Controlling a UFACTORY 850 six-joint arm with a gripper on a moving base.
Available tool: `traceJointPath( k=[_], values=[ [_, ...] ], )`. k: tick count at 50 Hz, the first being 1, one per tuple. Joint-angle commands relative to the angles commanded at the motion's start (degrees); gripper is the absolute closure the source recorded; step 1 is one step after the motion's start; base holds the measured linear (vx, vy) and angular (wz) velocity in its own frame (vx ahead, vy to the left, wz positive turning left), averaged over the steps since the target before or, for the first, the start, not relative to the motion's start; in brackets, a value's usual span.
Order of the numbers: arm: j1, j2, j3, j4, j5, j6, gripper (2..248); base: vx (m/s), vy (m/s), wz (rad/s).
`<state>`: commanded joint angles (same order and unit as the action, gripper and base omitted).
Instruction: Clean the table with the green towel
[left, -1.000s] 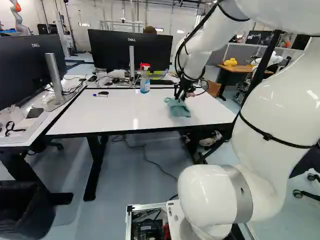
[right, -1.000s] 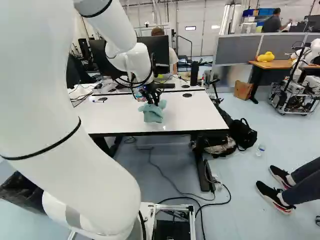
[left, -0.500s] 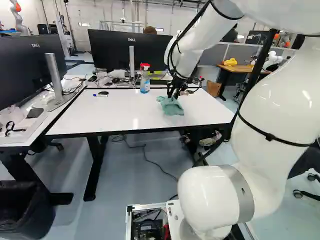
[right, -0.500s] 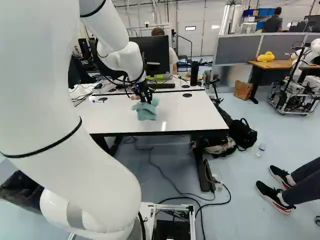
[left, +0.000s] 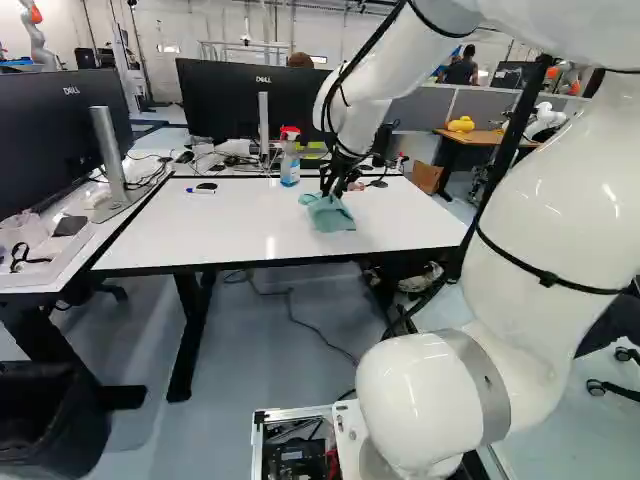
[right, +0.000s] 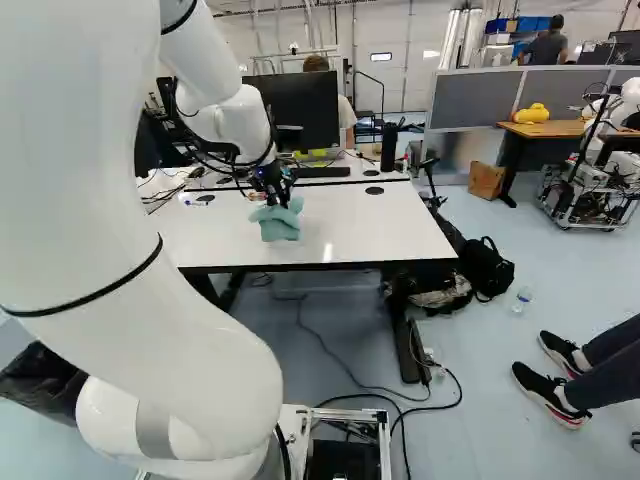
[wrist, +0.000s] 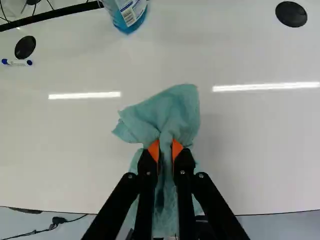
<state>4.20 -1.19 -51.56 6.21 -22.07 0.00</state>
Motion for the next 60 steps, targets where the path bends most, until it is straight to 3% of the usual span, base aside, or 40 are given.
traceJointPath(
  k=[10,11,15,16,20,21,25,26,31,32,36,37,60],
  values=[
    [0.0,0.0,0.0,0.0,0.0,0.0,200,0.0,0.0,0.0],
    [0.0,0.0,0.0,0.0,0.0,0.0,175,0.0,0.0,0.0],
    [0.0,0.0,0.0,0.0,0.0,0.0,175,0.0,0.0,0.0],
    [0.0,0.0,0.0,0.0,0.0,0.0,141,0.0,0.0,0.0],
    [0.0,0.0,0.0,0.0,0.0,0.0,141,0.0,0.0,0.0],
    [0.0,0.0,0.0,0.0,0.0,0.0,106,0.0,0.0,0.0],
    [0.0,0.0,0.0,0.0,0.0,0.0,106,0.0,0.0,0.0],
    [0.0,0.0,0.0,0.0,0.0,0.0,70,0.0,0.0,0.0],
    [0.0,0.0,0.0,0.0,0.0,0.0,70,0.0,0.0,0.0],
    [0.0,0.0,0.0,0.0,0.0,0.0,33,0.0,0.0,0.0],
    [0.0,0.0,0.0,0.0,0.0,0.0,33,0.0,0.0,0.0],
    [0.0,0.0,0.0,0.0,0.0,0.0,3,0.0,0.0,0.0],
    [1.7,1.8,1.8,0.0,0.0,0.0,3,0.0,0.0,0.0]
  ],
)
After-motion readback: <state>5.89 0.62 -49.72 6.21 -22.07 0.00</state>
